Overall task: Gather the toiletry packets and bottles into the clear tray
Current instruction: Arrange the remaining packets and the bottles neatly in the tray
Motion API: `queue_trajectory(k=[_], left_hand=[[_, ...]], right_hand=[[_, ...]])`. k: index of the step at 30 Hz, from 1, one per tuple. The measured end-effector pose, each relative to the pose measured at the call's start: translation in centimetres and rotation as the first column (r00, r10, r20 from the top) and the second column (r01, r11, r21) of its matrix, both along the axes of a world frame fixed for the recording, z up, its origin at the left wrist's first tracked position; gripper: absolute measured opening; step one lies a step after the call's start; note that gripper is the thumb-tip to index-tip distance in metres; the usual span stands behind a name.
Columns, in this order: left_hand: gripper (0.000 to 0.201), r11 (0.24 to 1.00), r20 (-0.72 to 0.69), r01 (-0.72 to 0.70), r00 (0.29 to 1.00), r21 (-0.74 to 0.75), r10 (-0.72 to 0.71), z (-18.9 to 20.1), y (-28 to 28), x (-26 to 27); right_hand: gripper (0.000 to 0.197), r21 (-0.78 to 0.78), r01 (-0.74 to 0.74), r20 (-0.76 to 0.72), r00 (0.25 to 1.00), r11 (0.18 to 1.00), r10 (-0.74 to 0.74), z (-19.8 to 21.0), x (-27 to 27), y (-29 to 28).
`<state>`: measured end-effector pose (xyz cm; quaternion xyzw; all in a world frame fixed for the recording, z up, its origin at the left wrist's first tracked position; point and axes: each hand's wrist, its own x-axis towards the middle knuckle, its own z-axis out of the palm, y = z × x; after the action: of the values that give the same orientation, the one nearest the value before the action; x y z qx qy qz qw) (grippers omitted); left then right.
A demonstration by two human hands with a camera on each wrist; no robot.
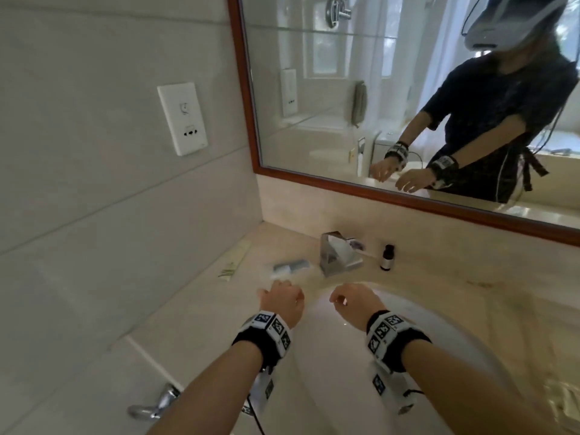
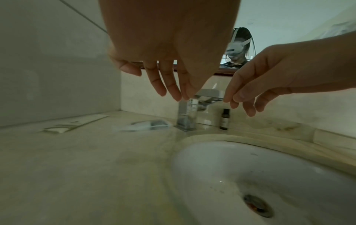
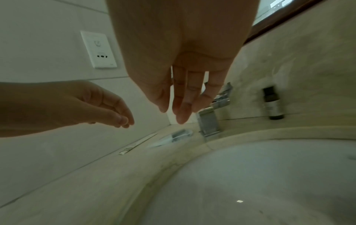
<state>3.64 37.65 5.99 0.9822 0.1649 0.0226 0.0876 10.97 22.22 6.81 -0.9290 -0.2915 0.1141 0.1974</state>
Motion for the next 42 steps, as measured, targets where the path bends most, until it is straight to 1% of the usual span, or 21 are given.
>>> queue_trajectory(k=[5,8,10,12,16,18,20,22,24,25,27,29,31,32,34,36,38,39,40,42], left_hand=[[0.024,0.999,-0.003,-0.027,1.000,0.026,0.027,-0.7,10.4,0.8],[0.026,0.999,-0.049,-0.050,0.998,-0.008,0.049,-1.4,15.8,1.4],[0.029,0.998,-0.090,-0.061,0.994,-0.014,0.060,-2.2,19.1,1.8],[0.032,0.996,-0.126,-0.081,0.989,-0.031,0.076,-2.9,21.0,2.2],[0.036,0.982,-0.207,-0.148,0.971,-0.115,0.122,-4.3,24.1,3.8],[0.037,0.974,-0.256,-0.167,0.959,-0.153,0.124,-5.1,24.8,4.7],[0.037,0.970,-0.296,-0.168,0.949,-0.175,0.111,-5.7,25.1,5.5],[0.036,0.970,-0.313,-0.151,0.946,-0.191,0.086,-6.4,25.2,6.1],[0.034,0.968,-0.325,-0.150,0.942,-0.201,0.079,-6.6,25.1,6.7],[0.034,0.966,-0.330,-0.160,0.940,-0.202,0.087,-6.7,25.1,7.0],[0.037,0.958,-0.345,-0.189,0.933,-0.216,0.106,-6.9,25.1,7.8],[0.047,0.941,-0.354,-0.233,0.925,-0.246,0.137,-7.0,25.1,8.1],[0.054,0.907,-0.327,-0.286,0.928,-0.310,0.181,-7.2,25.1,8.0],[0.053,0.881,-0.305,-0.311,0.930,-0.357,0.205,-7.2,25.2,8.1],[0.044,0.828,-0.287,-0.350,0.928,-0.439,0.240,-7.4,25.4,8.1],[0.030,0.824,-0.290,-0.350,0.927,-0.446,0.237,-7.5,25.3,8.2],[0.026,0.837,-0.269,-0.365,0.924,-0.407,0.272,-7.5,24.6,8.1],[0.027,0.832,-0.232,-0.372,0.926,-0.412,0.299,-7.5,24.1,8.0],[0.027,0.817,-0.167,-0.364,0.932,-0.447,0.323,-7.4,23.5,7.9],[0.024,0.772,0.009,-0.298,0.931,-0.561,0.366,-7.0,22.5,7.7]], right_hand=[[0.027,-0.078,-0.012,-0.005,1.000,0.997,0.011,-1.0,1.1,9.3],[0.032,-0.121,0.015,-0.033,0.999,0.993,-0.019,-2.3,2.3,13.5],[0.040,-0.166,0.041,-0.067,0.996,0.985,-0.053,-3.1,3.2,16.0],[0.045,-0.207,0.044,-0.087,0.994,0.977,-0.064,-3.2,3.6,17.0],[0.049,-0.313,0.024,-0.049,0.998,0.950,-0.042,-3.7,4.9,19.4],[0.051,-0.372,-0.009,-0.064,0.998,0.928,-0.016,-4.4,5.6,19.9],[0.054,-0.412,-0.056,-0.119,0.993,0.909,0.007,-5.0,6.4,20.2],[0.054,-0.439,-0.094,-0.181,0.983,0.893,0.014,-5.3,6.9,20.3],[0.052,-0.452,-0.099,-0.199,0.980,0.887,0.008,-5.8,7.3,20.3],[0.051,-0.459,-0.090,-0.179,0.984,0.884,0.007,-6.0,7.5,20.3],[0.050,-0.472,-0.068,-0.092,0.995,0.879,0.027,-6.5,7.9,20.2],[0.048,-0.485,-0.054,-0.010,0.998,0.873,0.056,-6.7,8.2,20.3],[0.042,-0.516,-0.040,0.030,0.997,0.855,0.065,-6.6,8.2,20.5],[0.040,-0.529,-0.040,0.026,0.998,0.848,0.063,-6.5,8.1,20.6],[0.036,-0.542,-0.067,-0.011,0.997,0.837,0.073,-6.1,7.7,20.6],[0.036,-0.528,-0.103,-0.047,0.995,0.843,0.092,-6.0,7.4,20.5],[0.033,-0.482,-0.115,-0.062,0.993,0.868,0.097,-6.2,7.0,19.9],[0.030,-0.449,-0.109,-0.060,0.994,0.887,0.092,-6.4,6.8,19.5],[0.028,-0.406,-0.097,-0.052,0.995,0.909,0.083,-6.5,6.5,19.1],[0.026,-0.305,-0.068,-0.042,0.997,0.950,0.058,-6.3,5.9,18.1]])
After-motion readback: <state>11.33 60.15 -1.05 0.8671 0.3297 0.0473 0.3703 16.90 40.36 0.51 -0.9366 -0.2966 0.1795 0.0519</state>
